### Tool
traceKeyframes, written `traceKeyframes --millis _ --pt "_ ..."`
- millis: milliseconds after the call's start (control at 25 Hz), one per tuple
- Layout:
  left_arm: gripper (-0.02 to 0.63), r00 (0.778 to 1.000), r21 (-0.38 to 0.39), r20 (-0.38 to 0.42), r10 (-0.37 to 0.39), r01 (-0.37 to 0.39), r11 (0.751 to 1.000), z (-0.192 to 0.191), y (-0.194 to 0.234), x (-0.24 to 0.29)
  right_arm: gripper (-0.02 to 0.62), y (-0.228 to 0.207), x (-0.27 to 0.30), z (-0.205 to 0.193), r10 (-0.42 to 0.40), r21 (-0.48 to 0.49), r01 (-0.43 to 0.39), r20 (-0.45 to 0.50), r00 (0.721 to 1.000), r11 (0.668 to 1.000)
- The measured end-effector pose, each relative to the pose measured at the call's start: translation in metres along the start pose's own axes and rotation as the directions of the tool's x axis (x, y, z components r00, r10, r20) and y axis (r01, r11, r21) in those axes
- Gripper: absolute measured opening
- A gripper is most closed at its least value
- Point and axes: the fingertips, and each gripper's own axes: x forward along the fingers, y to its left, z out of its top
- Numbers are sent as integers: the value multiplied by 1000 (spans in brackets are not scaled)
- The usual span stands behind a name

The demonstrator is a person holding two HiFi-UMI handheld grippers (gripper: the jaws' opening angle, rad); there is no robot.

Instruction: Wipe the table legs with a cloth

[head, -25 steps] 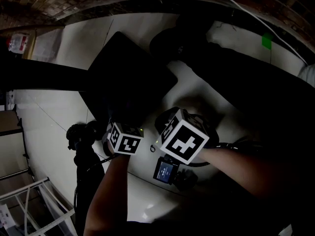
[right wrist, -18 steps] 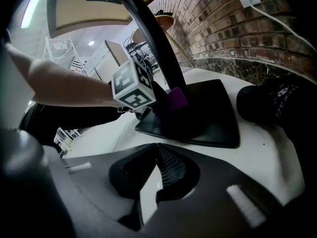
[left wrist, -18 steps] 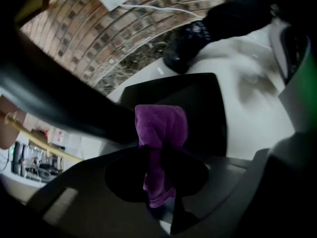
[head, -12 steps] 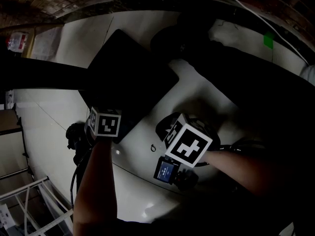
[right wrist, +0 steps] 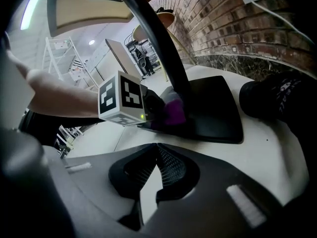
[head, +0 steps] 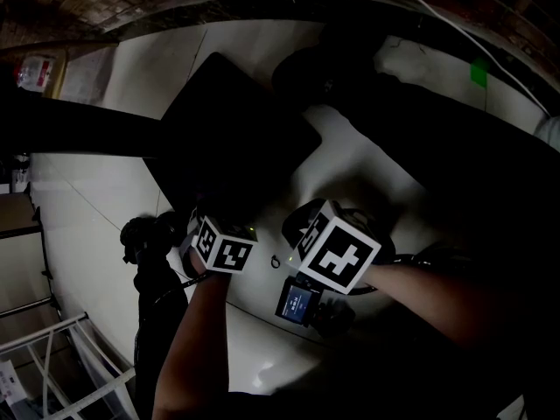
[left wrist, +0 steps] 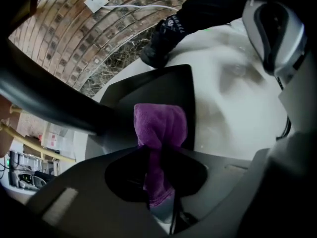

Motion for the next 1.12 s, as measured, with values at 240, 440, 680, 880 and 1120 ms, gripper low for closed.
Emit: traceKeyframes --millis 240,440,680,880,1120 --pt "78 1000 45 -3 -24 24 999 -9 -24 -2 2 2 0 -1 4 -7 -4 -4 1000 1000" --pt "83 998 79 24 -54 52 995 -12 -29 -3 3 2 0 -2 4 -7 -4 -6 1000 1000" --pt "95 999 115 28 -47 43 992 -12 -18 -2 3 1 1 -3 5 -4 -5 -7 1000 1000" --pt "94 999 67 25 38 -40 997 -12 21 1 2 1 1 -5 2 -6 -2 -15 1000 1000" --pt "92 985 66 -17 174 -172 983 -12 84 3 2 -3 2 -8 -5 -7 4 -23 1000 1000"
